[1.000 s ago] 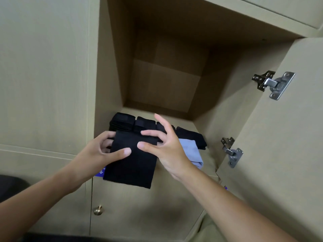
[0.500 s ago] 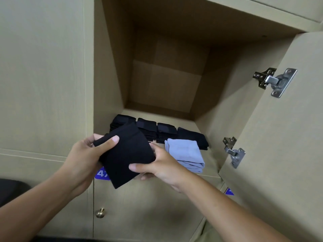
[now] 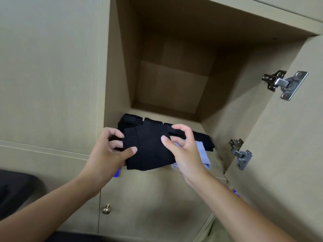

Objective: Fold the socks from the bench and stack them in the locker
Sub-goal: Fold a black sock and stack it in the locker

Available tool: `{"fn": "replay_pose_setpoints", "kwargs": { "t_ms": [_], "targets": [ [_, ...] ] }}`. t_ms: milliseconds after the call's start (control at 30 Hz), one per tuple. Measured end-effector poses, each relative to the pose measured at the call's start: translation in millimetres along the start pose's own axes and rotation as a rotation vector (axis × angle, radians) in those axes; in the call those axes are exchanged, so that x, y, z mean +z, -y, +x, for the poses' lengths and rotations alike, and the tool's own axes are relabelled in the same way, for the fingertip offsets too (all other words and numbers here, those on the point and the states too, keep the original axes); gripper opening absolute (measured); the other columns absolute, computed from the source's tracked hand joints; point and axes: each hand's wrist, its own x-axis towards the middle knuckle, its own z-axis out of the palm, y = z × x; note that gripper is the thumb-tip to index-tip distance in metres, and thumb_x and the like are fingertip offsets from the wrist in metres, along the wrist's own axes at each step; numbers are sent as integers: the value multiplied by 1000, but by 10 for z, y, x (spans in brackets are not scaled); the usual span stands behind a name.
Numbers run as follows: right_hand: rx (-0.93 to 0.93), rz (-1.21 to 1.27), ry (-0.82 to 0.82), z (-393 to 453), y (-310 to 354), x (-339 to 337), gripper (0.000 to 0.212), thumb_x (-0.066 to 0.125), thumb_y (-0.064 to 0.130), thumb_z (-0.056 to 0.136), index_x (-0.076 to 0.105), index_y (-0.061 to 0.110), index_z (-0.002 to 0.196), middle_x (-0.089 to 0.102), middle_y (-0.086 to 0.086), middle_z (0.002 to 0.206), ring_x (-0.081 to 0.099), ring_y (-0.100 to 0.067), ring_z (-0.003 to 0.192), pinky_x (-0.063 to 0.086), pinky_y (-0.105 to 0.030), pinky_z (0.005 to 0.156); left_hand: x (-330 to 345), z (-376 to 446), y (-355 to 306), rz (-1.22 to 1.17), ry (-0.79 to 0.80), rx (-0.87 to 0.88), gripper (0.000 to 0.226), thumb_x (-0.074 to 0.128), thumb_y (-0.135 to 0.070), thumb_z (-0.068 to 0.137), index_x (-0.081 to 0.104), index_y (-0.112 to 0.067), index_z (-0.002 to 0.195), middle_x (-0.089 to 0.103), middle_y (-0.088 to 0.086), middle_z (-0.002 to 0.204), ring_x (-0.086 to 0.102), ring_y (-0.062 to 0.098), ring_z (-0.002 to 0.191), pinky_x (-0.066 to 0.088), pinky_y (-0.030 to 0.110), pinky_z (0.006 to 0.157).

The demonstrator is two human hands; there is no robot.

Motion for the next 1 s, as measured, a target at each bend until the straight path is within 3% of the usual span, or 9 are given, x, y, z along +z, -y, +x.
{"fn": "replay_pose_setpoints", "kwargs": {
  "t_ms": [100, 167, 267, 400, 500, 600, 833, 1000],
  "targets": [
    [-57, -72, 191, -35, 61, 0, 31, 75, 19, 91, 67, 33, 117, 72, 11, 113, 66, -4, 111, 51, -25, 95, 26, -11, 5, 24, 28, 27, 33, 73, 2, 89, 48, -12, 106, 70, 6, 82, 72, 24, 70, 61, 44, 70],
    [-57, -180, 256, -32, 90, -13, 32, 78, 19, 88, 71, 37, 114, 71, 12, 118, 64, -7, 116, 51, -36, 104, 22, 1, 36, 66, 65, 41, 30, 73, 0, 90, 49, -15, 103, 69, -3, 78, 72, 19, 63, 55, 50, 71],
    [-65, -288, 174, 72, 205, -106, 32, 78, 16, 85, 75, 38, 108, 72, -3, 114, 68, -24, 106, 52, -53, 102, 5, 16, 67, 126, 94, 72, 31, 73, -2, 90, 51, -19, 103, 72, 0, 91, 72, 28, 67, 60, 57, 76],
    [-152, -343, 54, 447, 442, -452, 33, 80, 10, 83, 76, 31, 109, 74, 13, 111, 67, -6, 107, 52, -35, 104, -70, 37, 123, 304, 157, 121, 32, 75, -16, 90, 52, -29, 108, 70, -4, 103, 74, 26, 76, 61, 44, 74],
    [-135, -354, -62, 807, 548, -768, 31, 80, 7, 83, 76, 27, 107, 74, 5, 113, 69, -11, 105, 56, -26, 91, -152, 75, 197, 440, 212, 130, 30, 76, -29, 89, 54, -36, 107, 69, -15, 101, 73, 19, 78, 59, 38, 76],
    [-87, -350, -151, 1088, 570, -1022, 30, 80, 5, 83, 75, 26, 104, 73, -3, 112, 69, -17, 100, 51, -15, 75, -199, 99, 232, 532, 227, 162, 25, 74, -33, 90, 54, -37, 105, 69, -16, 98, 65, 6, 70, 50, 23, 65],
    [4, -425, -191, 1494, 441, -1306, 27, 77, 3, 85, 73, 26, 99, 71, -10, 118, 65, -25, 112, 50, -27, 91, -272, 141, 252, 632, 225, 189, 24, 72, -36, 91, 52, -40, 105, 68, -15, 99, 65, 5, 71, 46, 22, 63],
    [77, -583, -161, 1621, 334, -1354, 31, 67, -4, 92, 72, 19, 112, 62, -11, 123, 55, -24, 113, 43, -27, 88, -291, 143, 247, 655, 228, 197, 22, 71, -33, 93, 53, -37, 105, 67, -14, 100, 66, 11, 65, 46, 16, 58]
  ]
}}
